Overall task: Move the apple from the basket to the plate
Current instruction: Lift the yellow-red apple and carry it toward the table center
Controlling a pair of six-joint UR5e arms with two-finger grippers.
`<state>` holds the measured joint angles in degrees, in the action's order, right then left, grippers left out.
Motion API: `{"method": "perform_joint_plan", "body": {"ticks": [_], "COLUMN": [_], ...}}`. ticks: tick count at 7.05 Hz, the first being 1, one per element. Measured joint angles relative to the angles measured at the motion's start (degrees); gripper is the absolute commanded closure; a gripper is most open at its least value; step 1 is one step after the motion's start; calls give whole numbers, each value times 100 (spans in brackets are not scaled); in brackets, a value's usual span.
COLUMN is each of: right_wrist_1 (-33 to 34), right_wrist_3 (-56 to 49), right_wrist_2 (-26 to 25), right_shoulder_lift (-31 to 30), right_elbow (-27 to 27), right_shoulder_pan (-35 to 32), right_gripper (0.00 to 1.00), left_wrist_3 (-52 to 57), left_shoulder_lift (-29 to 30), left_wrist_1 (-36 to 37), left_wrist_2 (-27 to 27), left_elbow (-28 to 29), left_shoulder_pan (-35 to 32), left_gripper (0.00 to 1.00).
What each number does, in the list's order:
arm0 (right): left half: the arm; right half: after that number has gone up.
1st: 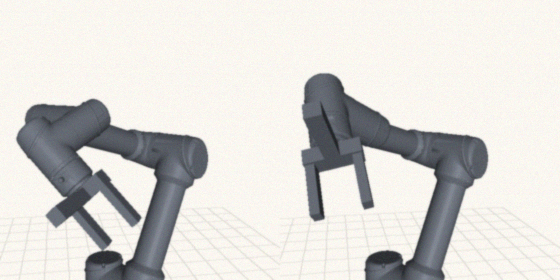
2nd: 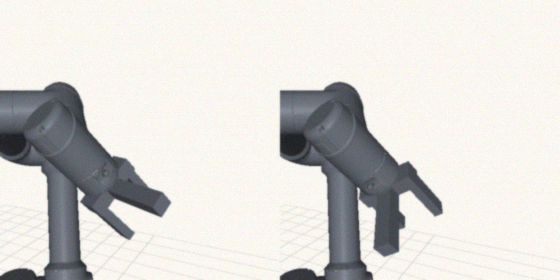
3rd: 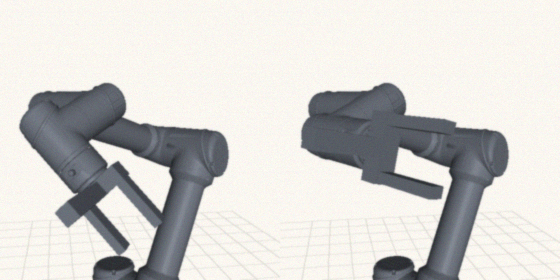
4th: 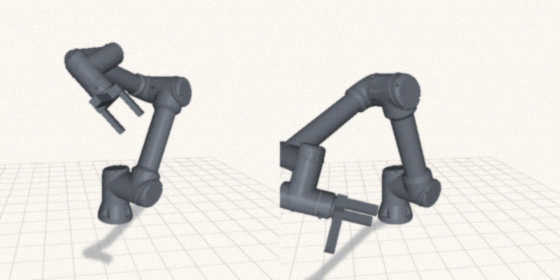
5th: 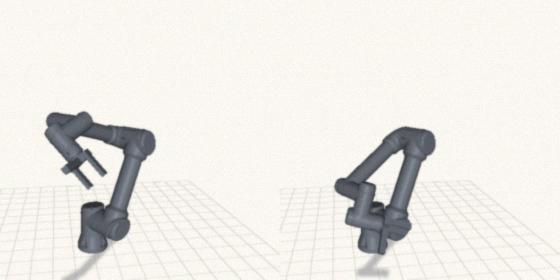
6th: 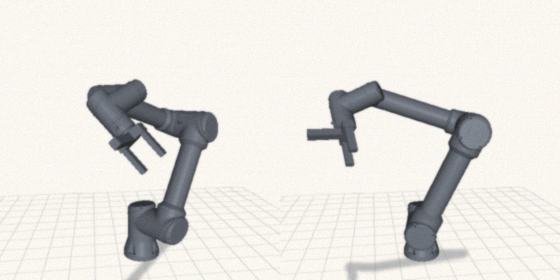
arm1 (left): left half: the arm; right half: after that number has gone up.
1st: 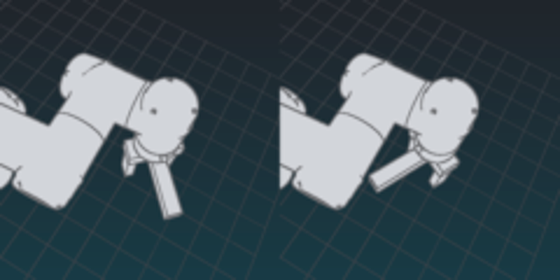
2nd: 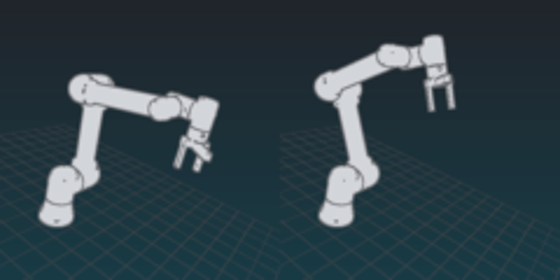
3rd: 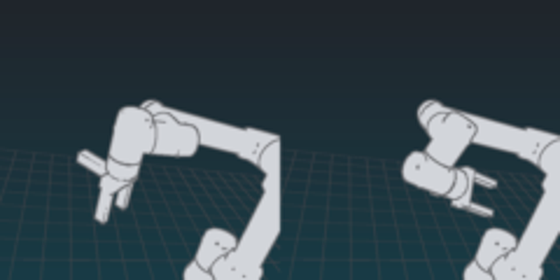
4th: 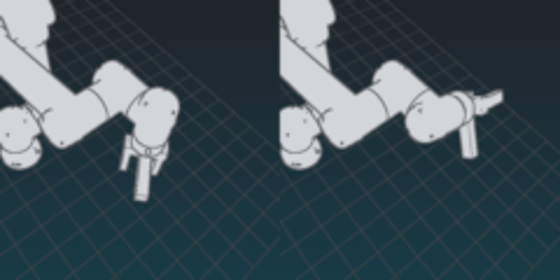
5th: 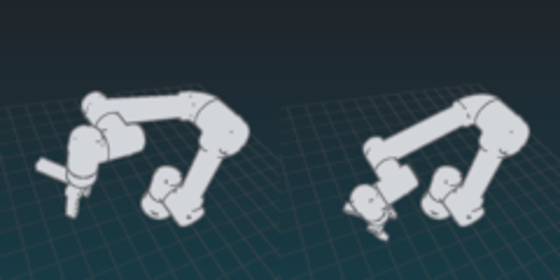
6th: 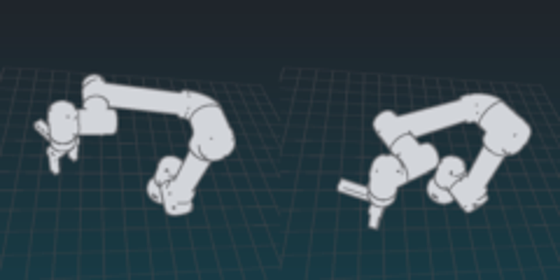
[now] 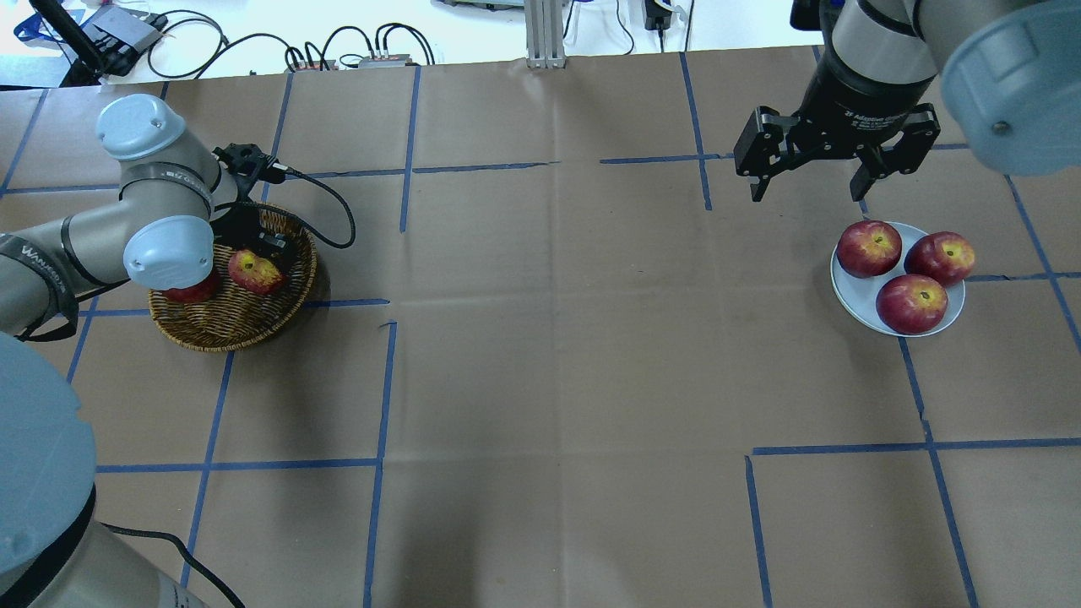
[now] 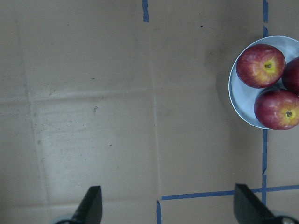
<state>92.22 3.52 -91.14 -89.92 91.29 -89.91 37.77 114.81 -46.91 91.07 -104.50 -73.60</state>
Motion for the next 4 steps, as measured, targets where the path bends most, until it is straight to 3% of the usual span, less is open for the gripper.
{"method": "perform_joint_plan", "body": {"ticks": [2,4], "right_wrist_1": [0,2], "right_wrist_3": [0,0], "right_wrist_2": [0,0], "right_shoulder_lift": [1,1], "right_elbow": [-3,0], "right_shoulder_pan": [0,0], "right_gripper": [0,0], "left_wrist_3": [-550,-1805], "left_shoulder_lift": [-253,-327], "left_wrist_1": [-298,-975], "left_wrist_2": [6,25], "left_elbow": [188,716], "left_shoulder_pan": [-227,-967], "left_gripper": [62,62]}}
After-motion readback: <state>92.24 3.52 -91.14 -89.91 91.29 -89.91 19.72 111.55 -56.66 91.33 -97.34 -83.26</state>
